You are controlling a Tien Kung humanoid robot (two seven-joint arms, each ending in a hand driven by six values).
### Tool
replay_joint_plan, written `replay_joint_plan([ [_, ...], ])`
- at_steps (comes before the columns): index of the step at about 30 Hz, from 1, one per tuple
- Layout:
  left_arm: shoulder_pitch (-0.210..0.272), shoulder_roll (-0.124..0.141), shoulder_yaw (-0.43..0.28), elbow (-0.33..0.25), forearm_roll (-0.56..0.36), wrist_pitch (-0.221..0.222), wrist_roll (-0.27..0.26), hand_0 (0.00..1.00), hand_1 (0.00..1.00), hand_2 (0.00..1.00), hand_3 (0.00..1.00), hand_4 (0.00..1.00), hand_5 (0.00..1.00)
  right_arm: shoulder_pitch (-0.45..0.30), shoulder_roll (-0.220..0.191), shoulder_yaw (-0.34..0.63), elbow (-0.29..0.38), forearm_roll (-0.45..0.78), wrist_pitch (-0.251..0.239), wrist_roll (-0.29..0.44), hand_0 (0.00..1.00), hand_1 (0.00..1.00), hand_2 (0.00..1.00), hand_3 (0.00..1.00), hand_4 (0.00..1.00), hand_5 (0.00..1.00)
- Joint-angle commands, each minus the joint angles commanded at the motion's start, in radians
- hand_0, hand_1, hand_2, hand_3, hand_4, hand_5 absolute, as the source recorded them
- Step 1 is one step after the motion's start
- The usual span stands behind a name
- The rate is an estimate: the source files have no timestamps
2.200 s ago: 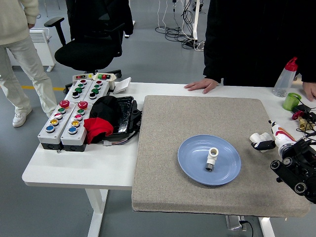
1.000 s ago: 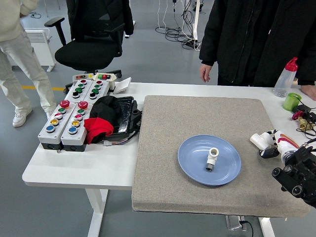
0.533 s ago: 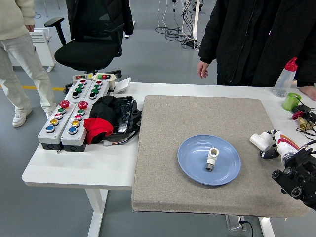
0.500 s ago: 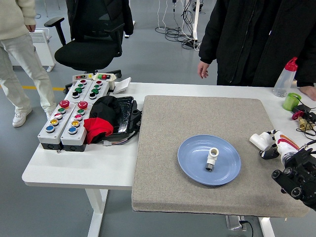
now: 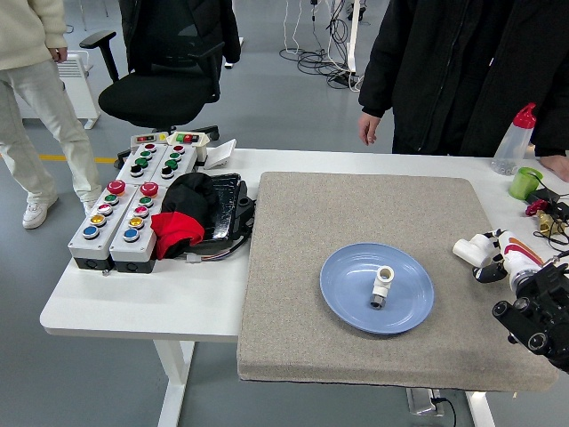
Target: Pick pipe place plate twice
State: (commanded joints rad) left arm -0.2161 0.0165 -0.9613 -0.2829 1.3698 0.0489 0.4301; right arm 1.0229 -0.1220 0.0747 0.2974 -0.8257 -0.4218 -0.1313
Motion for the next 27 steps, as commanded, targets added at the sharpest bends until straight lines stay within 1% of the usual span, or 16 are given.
replay_joint_plan([
  [2, 0.001, 0.0, 0.001, 0.0, -0.001, 0.0, 0.0, 0.682, 0.707, 0.738, 0.673, 0.519, 0.998, -0.001, -0.003, 0.009, 0.004, -0.006, 0.001, 0.0, 0.482, 0.575, 0.591, 0.75, 0.662, 0.199],
  [3, 0.001, 0.001, 0.0, 0.0, -0.001, -0.001, 0.001, 0.682, 0.707, 0.737, 0.671, 0.518, 0.998, -0.001, -0.005, 0.012, 0.007, -0.009, 0.002, 0.0, 0.459, 0.56, 0.585, 0.747, 0.655, 0.195],
  [18, 0.0, 0.002, -0.001, -0.004, -0.006, -0.002, 0.009, 0.682, 0.705, 0.737, 0.669, 0.52, 0.998, -0.004, -0.019, 0.09, 0.054, -0.08, -0.004, 0.003, 0.451, 0.551, 0.585, 0.746, 0.644, 0.179],
  [27, -0.001, 0.004, 0.0, -0.006, -0.011, -0.001, 0.011, 0.682, 0.703, 0.733, 0.668, 0.52, 0.998, -0.004, -0.041, 0.158, 0.092, -0.127, -0.008, 0.004, 0.455, 0.555, 0.583, 0.74, 0.632, 0.189],
])
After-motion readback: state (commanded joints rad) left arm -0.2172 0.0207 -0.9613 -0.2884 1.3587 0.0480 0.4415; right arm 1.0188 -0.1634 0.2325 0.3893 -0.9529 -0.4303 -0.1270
